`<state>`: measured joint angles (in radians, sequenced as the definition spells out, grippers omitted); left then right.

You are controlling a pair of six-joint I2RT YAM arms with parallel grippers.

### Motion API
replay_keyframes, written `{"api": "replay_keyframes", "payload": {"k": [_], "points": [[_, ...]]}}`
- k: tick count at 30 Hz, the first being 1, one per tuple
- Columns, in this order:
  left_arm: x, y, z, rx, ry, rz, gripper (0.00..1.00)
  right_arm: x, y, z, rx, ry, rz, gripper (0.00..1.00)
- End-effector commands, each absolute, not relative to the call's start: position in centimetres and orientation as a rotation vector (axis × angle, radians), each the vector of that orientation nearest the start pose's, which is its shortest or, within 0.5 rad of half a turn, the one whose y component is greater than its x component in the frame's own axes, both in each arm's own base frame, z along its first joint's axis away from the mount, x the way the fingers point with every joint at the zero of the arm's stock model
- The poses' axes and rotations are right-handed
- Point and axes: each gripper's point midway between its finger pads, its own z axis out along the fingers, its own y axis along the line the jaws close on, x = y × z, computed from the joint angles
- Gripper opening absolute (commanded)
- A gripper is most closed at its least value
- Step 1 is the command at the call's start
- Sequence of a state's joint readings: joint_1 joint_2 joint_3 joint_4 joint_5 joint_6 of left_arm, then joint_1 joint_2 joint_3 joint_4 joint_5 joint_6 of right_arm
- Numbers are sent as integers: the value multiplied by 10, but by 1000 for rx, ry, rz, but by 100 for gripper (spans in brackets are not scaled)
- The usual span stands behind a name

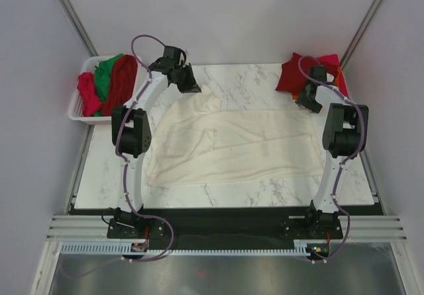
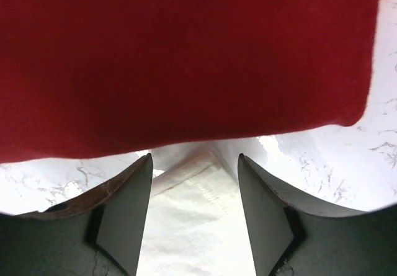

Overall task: Fold and stack the t-shirts
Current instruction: Fold the tshirt

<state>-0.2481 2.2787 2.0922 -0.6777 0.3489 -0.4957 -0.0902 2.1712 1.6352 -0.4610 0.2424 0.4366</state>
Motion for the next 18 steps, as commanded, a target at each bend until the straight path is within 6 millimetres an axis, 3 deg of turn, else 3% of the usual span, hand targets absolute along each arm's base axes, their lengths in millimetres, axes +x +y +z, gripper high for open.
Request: {"api": "replay_keyframes", "payload": {"k": [1, 4, 6, 7, 12, 14, 18], "points": [[531, -215, 138, -95, 2479, -735, 2, 509, -76, 28, 752, 2420, -187, 64], [530, -215, 136, -100, 2485, -735, 2, 508, -71, 22, 754, 2427, -154, 62], [529, -215, 134, -98, 2487, -733, 2, 507, -71, 17, 755, 2435, -155, 53], [529, -215, 132, -99, 2492, -728, 2, 506, -70, 13, 753, 2444, -154, 43], [527, -214, 130, -97, 2498, -722, 2, 505, -67, 10, 759, 2448, -136, 18], [526, -216, 133, -85, 2492, -720, 2, 506, -68, 13, 757, 2441, -137, 1], [527, -209, 151, -16, 2444, -621, 2, 513, -69, 31, 748, 2419, -131, 0]]}}
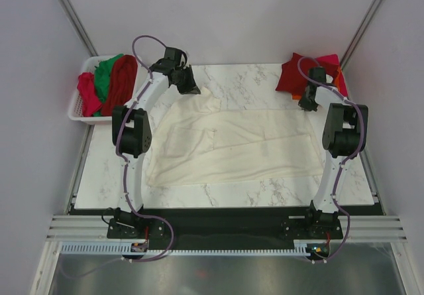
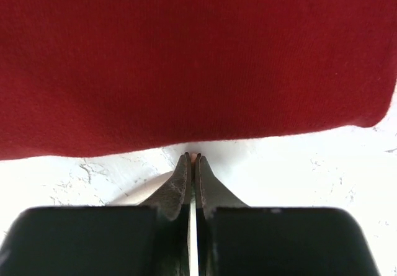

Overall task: Fold and stack the t-shirts
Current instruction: Fold the tshirt

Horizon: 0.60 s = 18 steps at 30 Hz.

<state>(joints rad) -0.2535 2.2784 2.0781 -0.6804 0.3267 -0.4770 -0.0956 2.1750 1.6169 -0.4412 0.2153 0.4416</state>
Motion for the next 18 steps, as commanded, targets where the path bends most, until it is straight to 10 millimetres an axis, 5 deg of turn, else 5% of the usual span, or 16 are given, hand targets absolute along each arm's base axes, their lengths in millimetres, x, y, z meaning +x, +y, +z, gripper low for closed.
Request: {"api": "replay_keyframes", "payload": {"k": [1, 5, 10, 17, 18], "points": [[527, -207, 157, -22, 2432, -598, 2, 514, -69, 37, 746, 2413, -128, 0], [515, -188, 200, 65, 2362, -465, 2, 514, -71, 70, 738, 2369, -130, 0], [483, -168, 213, 109, 2362, -327, 2, 499, -71, 104, 737, 2326, -129, 0], [421, -164, 205, 174, 2400, -190, 2, 467, -71, 110, 738, 2350, -161, 0], [408, -160, 190, 182, 2436, -163, 2, 459, -71, 107, 738, 2361, -169, 0]]}}
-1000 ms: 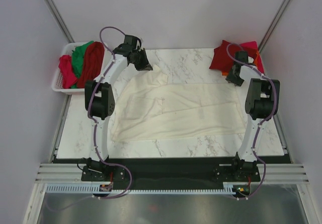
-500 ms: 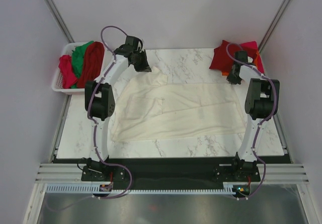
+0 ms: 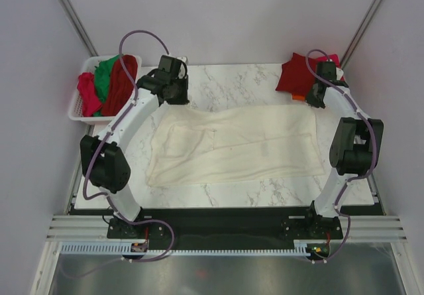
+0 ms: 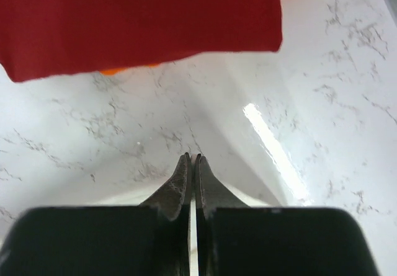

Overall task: Fold and stack the t-shirts
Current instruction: Fold the tshirt

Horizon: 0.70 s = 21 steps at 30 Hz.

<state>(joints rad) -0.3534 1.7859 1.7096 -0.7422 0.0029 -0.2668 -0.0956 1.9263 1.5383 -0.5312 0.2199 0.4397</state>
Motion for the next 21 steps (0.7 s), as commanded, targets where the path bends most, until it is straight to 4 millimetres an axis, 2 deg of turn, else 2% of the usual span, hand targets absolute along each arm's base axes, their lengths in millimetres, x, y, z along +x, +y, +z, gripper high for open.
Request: {"api": "replay_keyframes", "payload": {"k": [1, 2, 3, 4, 5, 6, 8, 15, 16, 17, 19, 20, 21], "points": [[397, -162, 197, 186, 2419, -165, 2, 456, -72, 106, 741, 2362, -177, 0], [389, -161, 196, 189, 2424, -160, 2, 452, -72, 105, 741, 2366, -183, 0], [377, -159, 185, 195, 2453, -153, 2, 446, -71, 98, 739, 2387, -190, 0], [367, -159, 195, 191, 2428, -166, 2, 442, -73, 98, 743, 2383, -203, 0], [361, -158, 196, 188, 2426, -167, 2, 440, -73, 97, 745, 2387, -206, 0], [349, -157, 189, 198, 2444, -168, 2, 434, -72, 95, 747, 2395, -211, 0], [329, -155, 192, 210, 2434, -184, 2, 428, -74, 93, 751, 2397, -226, 0], [278, -146, 186, 164, 2478, -272, 2, 407, -76, 91, 763, 2399, -261, 0], [272, -147, 182, 141, 2490, -294, 2, 405, -76, 90, 768, 2401, -263, 0], [263, -145, 170, 130, 2523, -293, 3, 403, -77, 90, 767, 2402, -270, 0], [249, -145, 163, 71, 2543, -328, 4, 396, -79, 85, 776, 2409, -291, 0], [236, -143, 146, 57, 2590, -327, 9, 395, -80, 84, 779, 2409, -300, 0], [228, -144, 140, 44, 2608, -344, 12, 392, -81, 80, 784, 2416, -312, 0]]}}
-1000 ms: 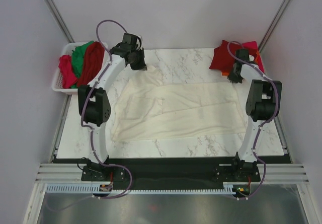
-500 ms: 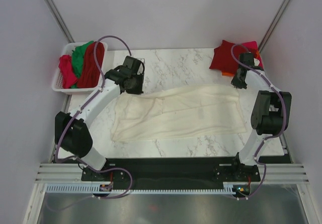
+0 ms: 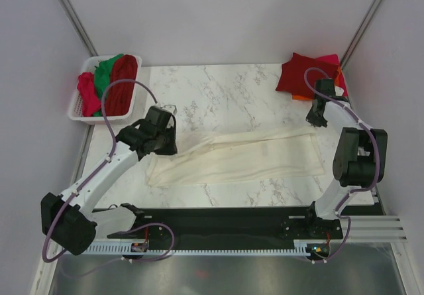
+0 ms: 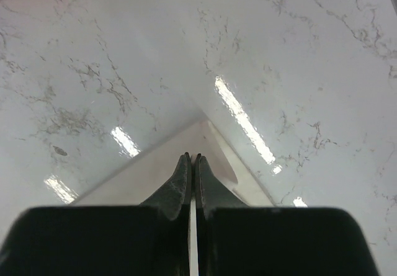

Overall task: Fold and stack the t-shirts
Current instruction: Fold the tshirt

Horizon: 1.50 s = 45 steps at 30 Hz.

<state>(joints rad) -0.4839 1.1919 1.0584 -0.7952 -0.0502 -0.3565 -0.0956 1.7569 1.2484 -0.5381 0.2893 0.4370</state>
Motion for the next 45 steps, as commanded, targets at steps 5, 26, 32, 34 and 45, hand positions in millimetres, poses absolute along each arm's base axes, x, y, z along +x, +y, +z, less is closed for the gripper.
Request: {"api": "replay_keyframes", "payload": {"k": [5, 26, 32, 34, 45], "points": [[199, -127, 128, -59, 2641, -293, 100, 367, -90, 59, 859, 2448, -372, 19], [298, -137, 42, -394, 2755, -29, 81, 379, 35, 98, 558, 2350, 245, 85], [319, -134, 14, -437, 2787, 41, 77, 374, 65, 38, 488, 2500, 277, 83], [334, -135, 16, -429, 2762, 63, 77, 368, 67, 26, 496, 2537, 285, 83], [503, -150, -5, -163, 2787, 12, 78, 260, 178, 9, 394, 2758, 774, 85]]}}
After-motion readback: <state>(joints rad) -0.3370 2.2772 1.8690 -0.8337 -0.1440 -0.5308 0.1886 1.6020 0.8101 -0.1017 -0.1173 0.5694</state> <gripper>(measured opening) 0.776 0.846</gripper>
